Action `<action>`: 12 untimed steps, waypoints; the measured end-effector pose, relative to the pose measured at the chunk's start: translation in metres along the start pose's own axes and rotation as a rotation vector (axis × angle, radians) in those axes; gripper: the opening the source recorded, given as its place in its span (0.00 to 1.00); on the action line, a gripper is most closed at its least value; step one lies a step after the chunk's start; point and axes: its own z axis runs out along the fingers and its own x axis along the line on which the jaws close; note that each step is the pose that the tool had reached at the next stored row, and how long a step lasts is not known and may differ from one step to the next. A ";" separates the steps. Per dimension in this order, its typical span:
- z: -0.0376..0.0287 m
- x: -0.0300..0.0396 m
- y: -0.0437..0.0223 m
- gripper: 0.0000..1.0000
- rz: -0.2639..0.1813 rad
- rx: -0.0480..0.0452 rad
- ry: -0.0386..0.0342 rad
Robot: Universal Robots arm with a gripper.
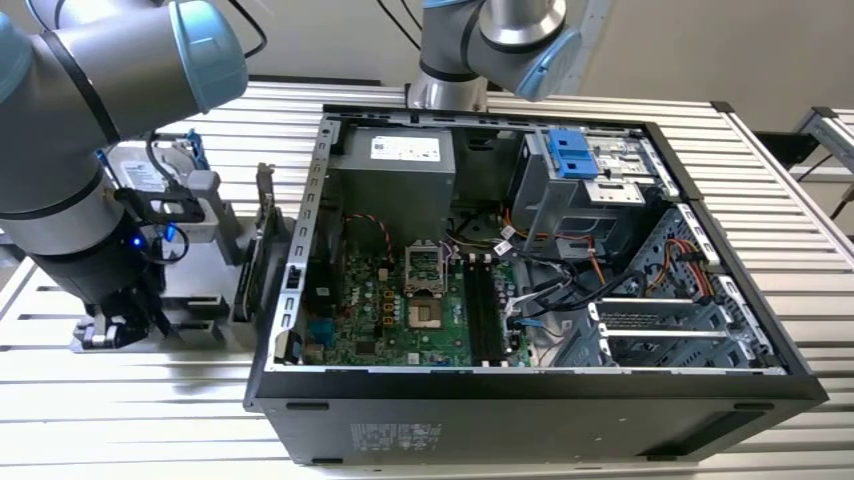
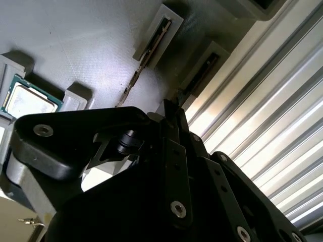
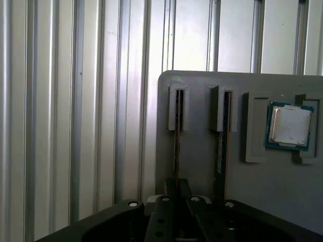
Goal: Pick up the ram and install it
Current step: 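Pick up the ram and move it above insertion slot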
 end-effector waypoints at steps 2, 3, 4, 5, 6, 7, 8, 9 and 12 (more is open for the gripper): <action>0.0000 0.0000 0.0000 0.00 0.000 0.0000 -0.0001; 0.0000 0.0000 0.0000 0.00 0.000 0.0000 0.0000; 0.0000 0.0000 0.0000 0.00 0.000 0.0000 -0.0001; 0.0001 -0.0001 -0.0001 0.00 0.000 0.0001 -0.0002; 0.0001 -0.0001 -0.0001 0.00 0.000 0.0002 -0.0002; 0.0002 -0.0001 -0.0001 0.00 0.000 0.0003 -0.0003; 0.0002 -0.0001 -0.0001 0.00 0.000 0.0003 -0.0003; 0.0002 -0.0001 -0.0001 0.00 0.000 0.0003 -0.0003; 0.0001 0.0000 0.0000 0.00 0.000 0.0002 -0.0003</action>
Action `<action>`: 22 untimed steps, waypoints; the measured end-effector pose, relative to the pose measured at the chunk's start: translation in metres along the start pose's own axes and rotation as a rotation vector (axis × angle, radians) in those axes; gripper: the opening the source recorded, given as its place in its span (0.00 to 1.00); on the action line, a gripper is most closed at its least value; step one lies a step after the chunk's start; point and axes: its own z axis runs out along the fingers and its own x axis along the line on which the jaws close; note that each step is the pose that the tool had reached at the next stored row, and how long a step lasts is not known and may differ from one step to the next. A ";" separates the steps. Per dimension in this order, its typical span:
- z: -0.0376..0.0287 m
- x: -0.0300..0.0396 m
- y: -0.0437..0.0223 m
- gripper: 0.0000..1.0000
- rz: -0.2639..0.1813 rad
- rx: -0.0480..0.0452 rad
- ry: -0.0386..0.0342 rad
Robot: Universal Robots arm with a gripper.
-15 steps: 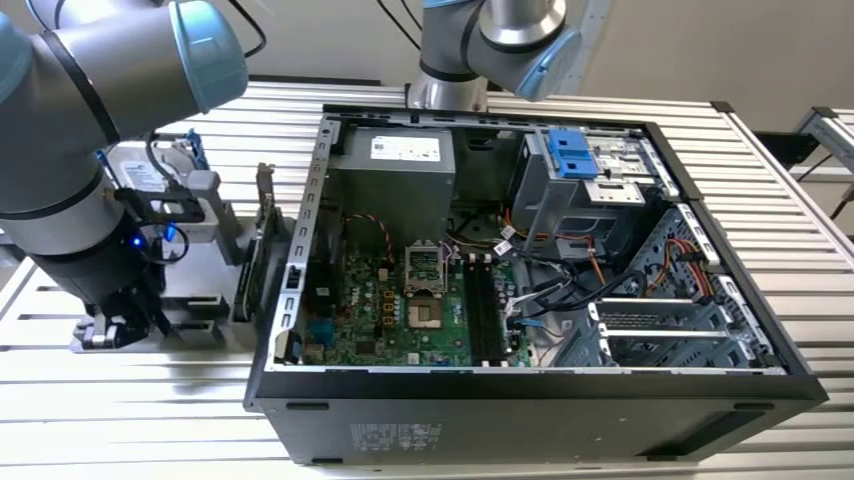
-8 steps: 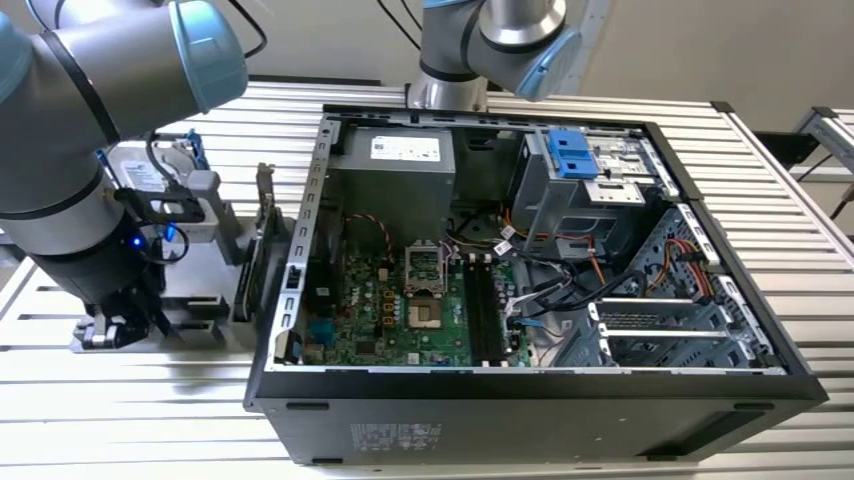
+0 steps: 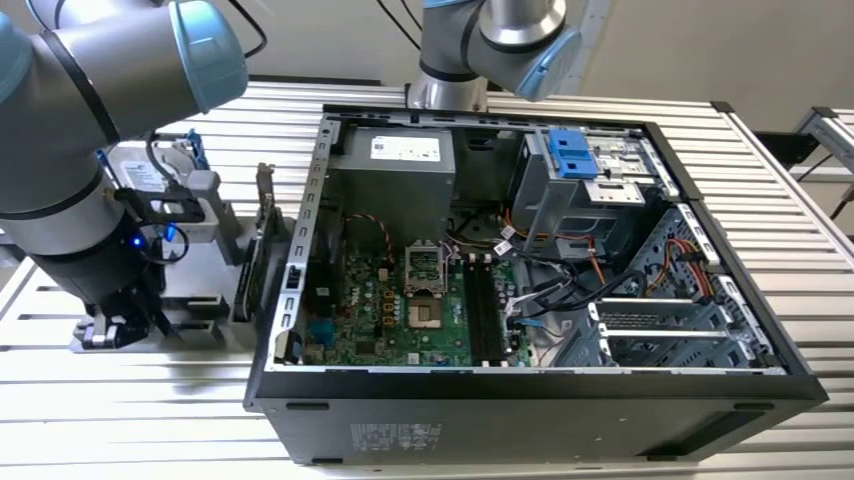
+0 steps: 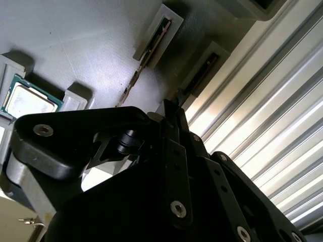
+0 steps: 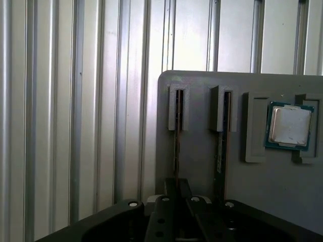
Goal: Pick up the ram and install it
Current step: 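Pick up the ram and move it above insertion slot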
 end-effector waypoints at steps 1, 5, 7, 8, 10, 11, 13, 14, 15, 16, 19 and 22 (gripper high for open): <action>0.0000 0.0000 0.0000 0.00 0.000 0.0000 0.0000; -0.0001 0.0000 0.0000 0.00 0.000 0.0000 -0.0001; -0.0004 0.0000 0.0000 0.00 0.000 0.0001 -0.0001; -0.0008 0.0000 0.0000 0.00 0.000 0.0000 0.0000; -0.0019 0.0000 0.0001 0.00 0.000 -0.0001 0.0001; -0.0026 0.0000 0.0001 0.00 0.000 -0.0001 0.0001; -0.0043 -0.0001 0.0001 0.00 0.000 -0.0001 0.0000; -0.0051 -0.0001 0.0001 0.00 0.000 -0.0001 0.0000; -0.0059 -0.0001 0.0001 0.00 0.000 -0.0001 0.0000; -0.0067 -0.0001 0.0002 0.00 0.000 -0.0001 0.0001; -0.0092 -0.0001 0.0002 0.00 0.000 -0.0001 0.0000; -0.0117 -0.0002 0.0003 0.00 0.000 0.0000 0.0000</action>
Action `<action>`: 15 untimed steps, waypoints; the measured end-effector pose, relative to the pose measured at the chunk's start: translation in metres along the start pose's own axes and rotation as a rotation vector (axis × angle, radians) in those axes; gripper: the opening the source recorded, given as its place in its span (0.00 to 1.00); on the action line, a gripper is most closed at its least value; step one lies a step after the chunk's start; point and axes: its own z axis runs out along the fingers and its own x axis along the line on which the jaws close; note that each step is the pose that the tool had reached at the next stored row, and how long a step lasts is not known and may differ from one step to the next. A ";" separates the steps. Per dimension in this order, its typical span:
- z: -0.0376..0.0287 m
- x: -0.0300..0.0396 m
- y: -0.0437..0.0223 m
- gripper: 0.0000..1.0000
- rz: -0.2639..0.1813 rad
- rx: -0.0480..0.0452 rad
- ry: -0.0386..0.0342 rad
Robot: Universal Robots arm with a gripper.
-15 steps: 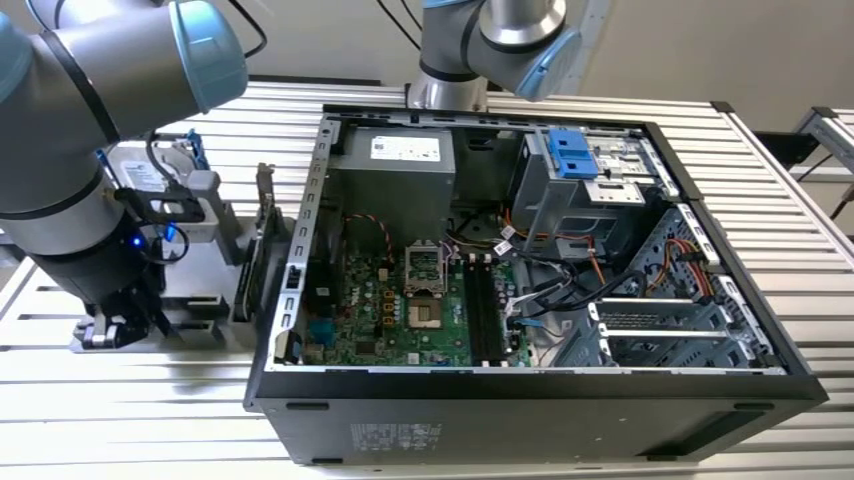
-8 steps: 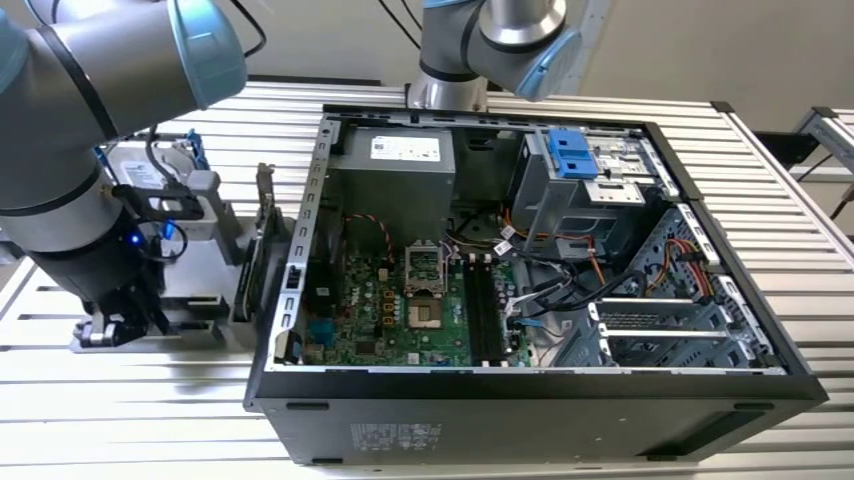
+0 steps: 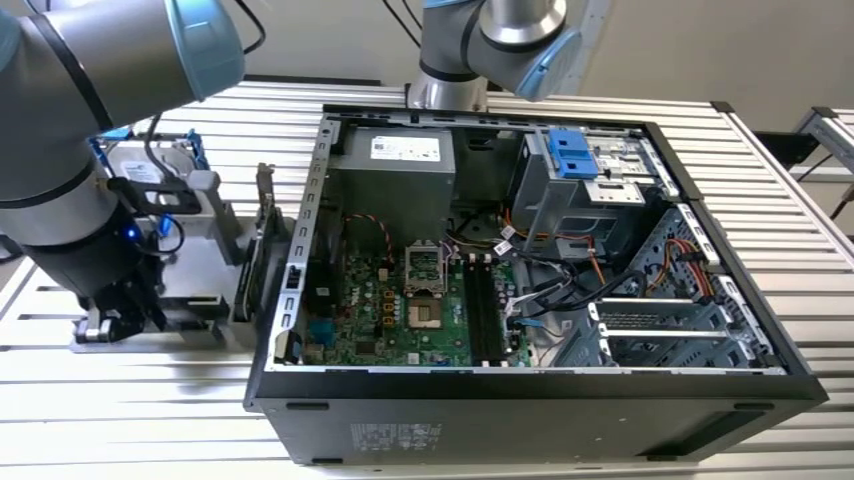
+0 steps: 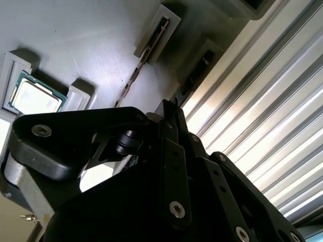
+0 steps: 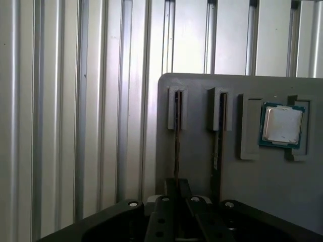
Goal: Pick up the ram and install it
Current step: 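Pick up the ram and move it above insertion slot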
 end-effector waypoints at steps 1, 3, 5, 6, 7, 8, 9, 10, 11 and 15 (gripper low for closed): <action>-0.0008 0.0000 0.0000 0.00 0.000 -0.0001 -0.0001; -0.0027 0.0000 0.0001 0.00 0.000 0.0000 0.0000; -0.0046 -0.0001 0.0001 0.00 0.000 0.0000 0.0000; -0.0055 -0.0001 0.0001 0.00 0.000 0.0000 0.0000; -0.0065 -0.0001 0.0002 0.00 0.000 0.0000 0.0000; -0.0076 -0.0001 0.0002 0.00 0.000 -0.0001 0.0000; -0.0086 -0.0001 0.0002 0.00 0.000 -0.0001 0.0000; -0.0095 -0.0001 0.0002 0.00 0.000 -0.0001 0.0000; -0.0105 -0.0001 0.0003 0.00 0.000 0.0000 -0.0001; -0.0144 -0.0002 0.0003 0.00 0.000 0.0000 -0.0001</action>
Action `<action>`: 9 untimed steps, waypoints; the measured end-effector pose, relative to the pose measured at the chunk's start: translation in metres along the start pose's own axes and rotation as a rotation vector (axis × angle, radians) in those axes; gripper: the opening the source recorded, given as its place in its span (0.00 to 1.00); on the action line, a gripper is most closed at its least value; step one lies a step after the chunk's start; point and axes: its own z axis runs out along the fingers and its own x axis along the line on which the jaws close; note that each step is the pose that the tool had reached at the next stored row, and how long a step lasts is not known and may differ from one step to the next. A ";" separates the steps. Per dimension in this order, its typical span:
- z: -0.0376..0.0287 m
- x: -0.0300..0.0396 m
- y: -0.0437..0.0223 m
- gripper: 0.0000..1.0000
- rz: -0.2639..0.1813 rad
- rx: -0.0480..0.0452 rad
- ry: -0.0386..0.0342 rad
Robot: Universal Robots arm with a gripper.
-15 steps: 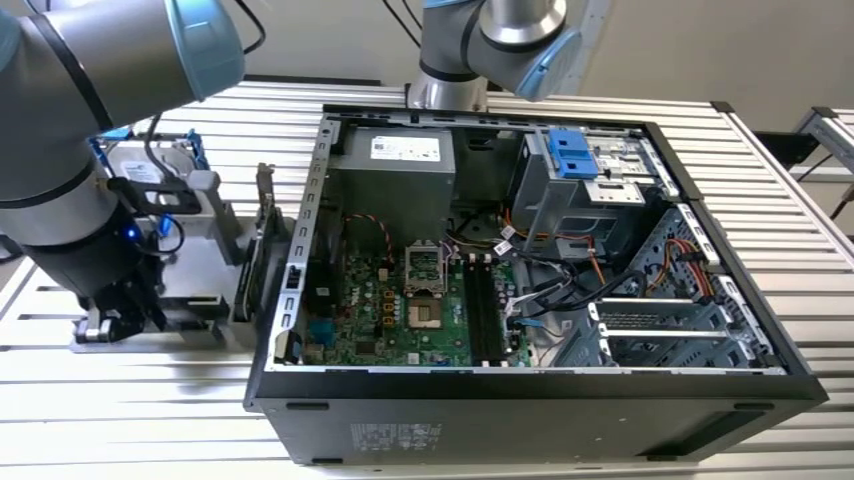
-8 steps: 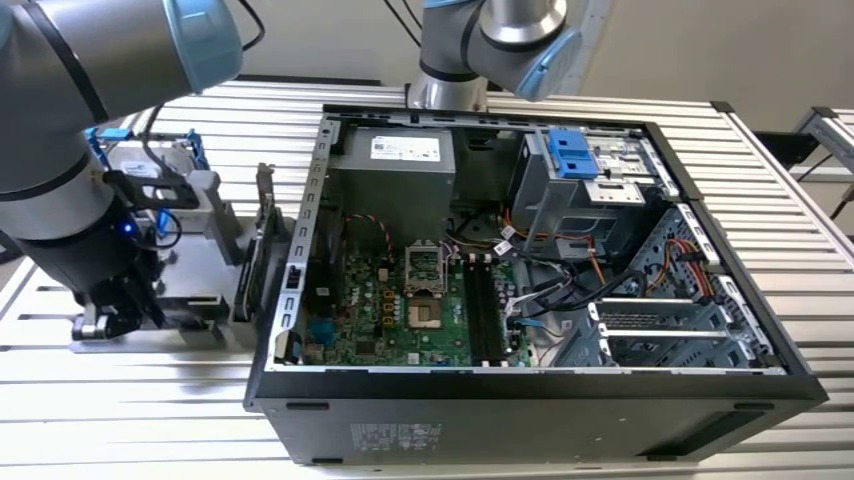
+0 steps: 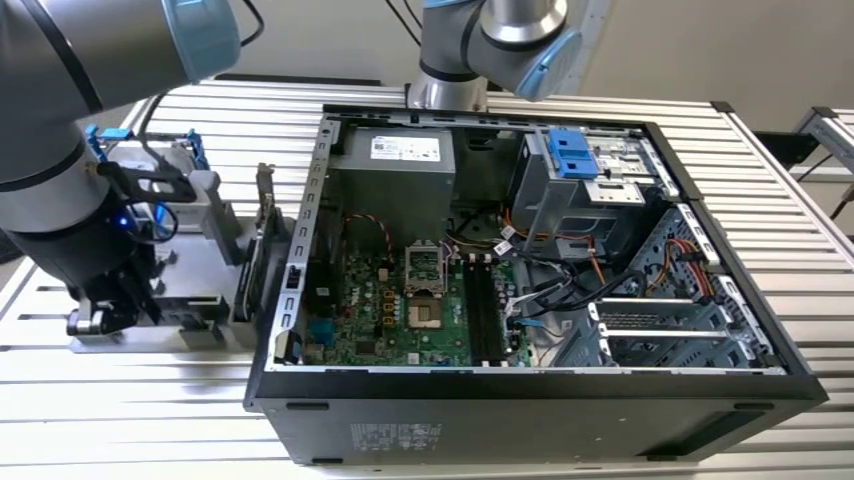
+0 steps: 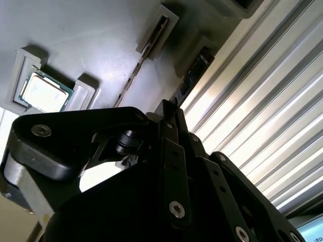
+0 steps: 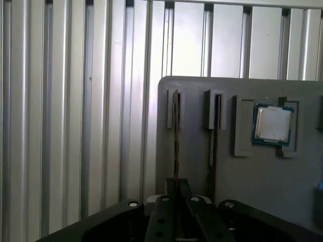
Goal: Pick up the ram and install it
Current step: 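Pick up the ram and move it above insertion slot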
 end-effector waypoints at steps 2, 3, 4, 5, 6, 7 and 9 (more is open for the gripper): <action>-0.0020 0.0000 0.0001 0.00 0.000 -0.0001 0.0000; -0.0029 0.0000 0.0001 0.00 0.000 -0.0001 0.0001; -0.0039 0.0000 0.0001 0.00 0.000 0.0000 0.0000; -0.0048 -0.0001 0.0001 0.00 0.000 0.0000 0.0000; -0.0059 -0.0001 0.0001 0.00 0.000 -0.0001 0.0000; -0.0068 -0.0001 0.0002 0.00 0.000 -0.0001 0.0001; -0.0087 -0.0001 0.0002 0.00 0.000 -0.0001 0.0001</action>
